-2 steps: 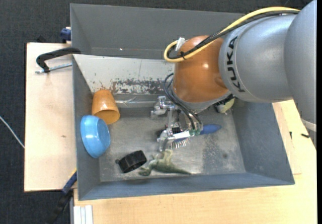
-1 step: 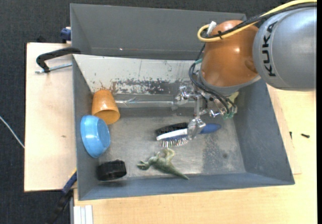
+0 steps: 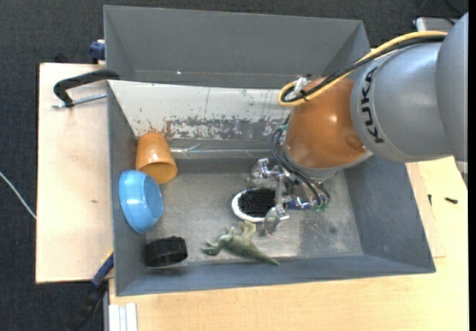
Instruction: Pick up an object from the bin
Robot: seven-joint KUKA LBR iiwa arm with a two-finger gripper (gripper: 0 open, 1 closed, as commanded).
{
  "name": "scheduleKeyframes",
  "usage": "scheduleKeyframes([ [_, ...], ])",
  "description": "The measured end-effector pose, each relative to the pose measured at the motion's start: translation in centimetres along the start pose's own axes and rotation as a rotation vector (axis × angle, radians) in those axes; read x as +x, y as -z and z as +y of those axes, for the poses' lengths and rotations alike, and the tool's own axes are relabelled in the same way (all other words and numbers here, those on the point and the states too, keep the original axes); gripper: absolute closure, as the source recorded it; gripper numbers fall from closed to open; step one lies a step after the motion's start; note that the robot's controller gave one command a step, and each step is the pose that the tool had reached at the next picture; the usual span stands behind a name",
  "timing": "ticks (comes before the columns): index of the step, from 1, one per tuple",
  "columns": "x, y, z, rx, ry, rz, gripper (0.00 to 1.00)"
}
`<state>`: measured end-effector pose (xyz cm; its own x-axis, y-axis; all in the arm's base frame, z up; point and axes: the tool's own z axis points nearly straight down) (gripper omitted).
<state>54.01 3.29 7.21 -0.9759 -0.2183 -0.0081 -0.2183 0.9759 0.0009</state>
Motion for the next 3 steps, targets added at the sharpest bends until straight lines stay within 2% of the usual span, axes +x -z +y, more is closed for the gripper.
scheduleKeyframes([
  [1,-0.2,0.2,0.0,0.001,0.0,-0.007,1.0],
  [2,-2.5,11.9,3.8,0.0,0.608,-0.003,1.0],
  [3,-3.8,15.1,3.6,0.0,0.675,-0.001,1.0],
])
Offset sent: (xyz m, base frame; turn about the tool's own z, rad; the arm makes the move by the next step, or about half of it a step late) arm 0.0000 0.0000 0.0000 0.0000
